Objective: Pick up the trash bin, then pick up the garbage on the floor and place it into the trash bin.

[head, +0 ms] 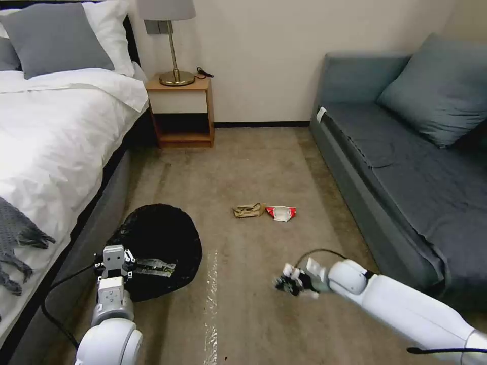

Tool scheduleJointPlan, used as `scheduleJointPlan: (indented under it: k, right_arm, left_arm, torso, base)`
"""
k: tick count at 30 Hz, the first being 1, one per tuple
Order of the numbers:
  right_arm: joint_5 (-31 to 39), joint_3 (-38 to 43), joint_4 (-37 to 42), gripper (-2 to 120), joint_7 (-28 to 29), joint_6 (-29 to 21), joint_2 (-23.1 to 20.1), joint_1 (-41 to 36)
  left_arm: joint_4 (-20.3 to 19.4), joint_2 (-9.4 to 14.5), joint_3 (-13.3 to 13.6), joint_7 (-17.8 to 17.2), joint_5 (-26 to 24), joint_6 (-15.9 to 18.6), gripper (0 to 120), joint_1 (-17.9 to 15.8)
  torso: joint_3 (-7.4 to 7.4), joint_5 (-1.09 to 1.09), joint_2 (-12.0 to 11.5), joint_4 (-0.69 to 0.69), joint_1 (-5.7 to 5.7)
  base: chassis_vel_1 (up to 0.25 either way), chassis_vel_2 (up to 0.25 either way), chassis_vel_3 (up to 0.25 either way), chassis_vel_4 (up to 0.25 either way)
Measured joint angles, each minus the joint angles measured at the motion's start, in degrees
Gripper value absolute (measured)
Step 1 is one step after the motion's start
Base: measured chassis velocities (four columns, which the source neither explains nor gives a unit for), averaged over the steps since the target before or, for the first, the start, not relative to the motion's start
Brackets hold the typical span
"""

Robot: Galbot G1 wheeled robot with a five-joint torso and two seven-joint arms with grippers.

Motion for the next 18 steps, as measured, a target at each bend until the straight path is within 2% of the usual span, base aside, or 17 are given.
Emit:
scheduleJointPlan:
  k: [6, 8, 10, 11, 13, 14, 16, 18]
  right_arm:
    - [2.7, 4.2, 6.5, 18, 1.3, -1.7, 2.4, 1.9]
    - [5.5, 5.9, 9.9, 18, 2.6, -2.3, 4.1, 2.9]
    - [10.4, 6.3, 12.4, 18, 4.3, -2.4, 6.1, 4.0]
    - [10.4, 6.3, 12.4, 18, 4.3, -2.4, 6.1, 4.0]
    - [18.0, 5.7, 14.4, 18, 5.8, -1.9, 8.5, 5.4]
    - [18.0, 5.7, 14.4, 18, 5.8, -1.9, 8.5, 5.4]
    - [25.1, 4.3, 14.9, 18, 6.3, 0.1, 11.9, 6.8]
    - [27.0, 3.8, 14.6, 18, 6.3, 1.2, 13.6, 7.3]
  left_arm:
    - [0.1, 0.0, 0.9, -0.1, 0.8, 0.5, 3, -0.1]
    - [-0.3, -0.2, 1.7, 0.3, 0.9, 0.6, 3, -0.1]
    - [-0.8, -0.6, 2.6, 1.1, 1.6, 0.3, 3, -0.1]
    - [-0.8, -0.6, 2.6, 1.1, 1.6, 0.3, 3, -0.1]
    - [-1.6, -1.1, 3.6, 1.6, 1.7, 0.2, 3, 0.1]
    - [-1.6, -1.1, 3.6, 1.6, 1.7, 0.2, 3, 0.1]
    - [-2.7, -1.7, 4.5, 1.7, 1.8, -0.1, 3, 0.8]
    - [-3.1, -2.1, 4.9, 1.7, 1.9, -0.2, 3, 1.2]
  torso:
    - [0.00, 0.00, 0.0, 0.00, 0.00]
    - [0.00, 0.00, 0.0, 0.00, 0.00]
    - [0.00, 0.00, 0.0, 0.00, 0.00]
    - [0.00, 0.00, 0.0, 0.00, 0.00]
    - [0.00, -0.01, 0.0, -0.01, 0.00]
    - [0.00, -0.01, 0.0, -0.01, 0.00]
    - [0.00, 0.00, 0.0, 0.00, 0.00]
    - [0.00, 0.00, 0.0, 0.01, 0.00]
  base:
    - [0.000, 0.000, 0.000, 0.000]
    - [0.000, 0.000, 0.000, 0.000]
    - [0.000, 0.000, 0.000, 0.000]
    - [0.000, 0.000, 0.000, 0.000]
    - [0.000, 0.000, 0.000, 0.000]
    - [0.000, 0.000, 0.000, 0.000]
    - [0.000, 0.000, 0.000, 0.000]
    - [0.000, 0.000, 0.000, 0.000]
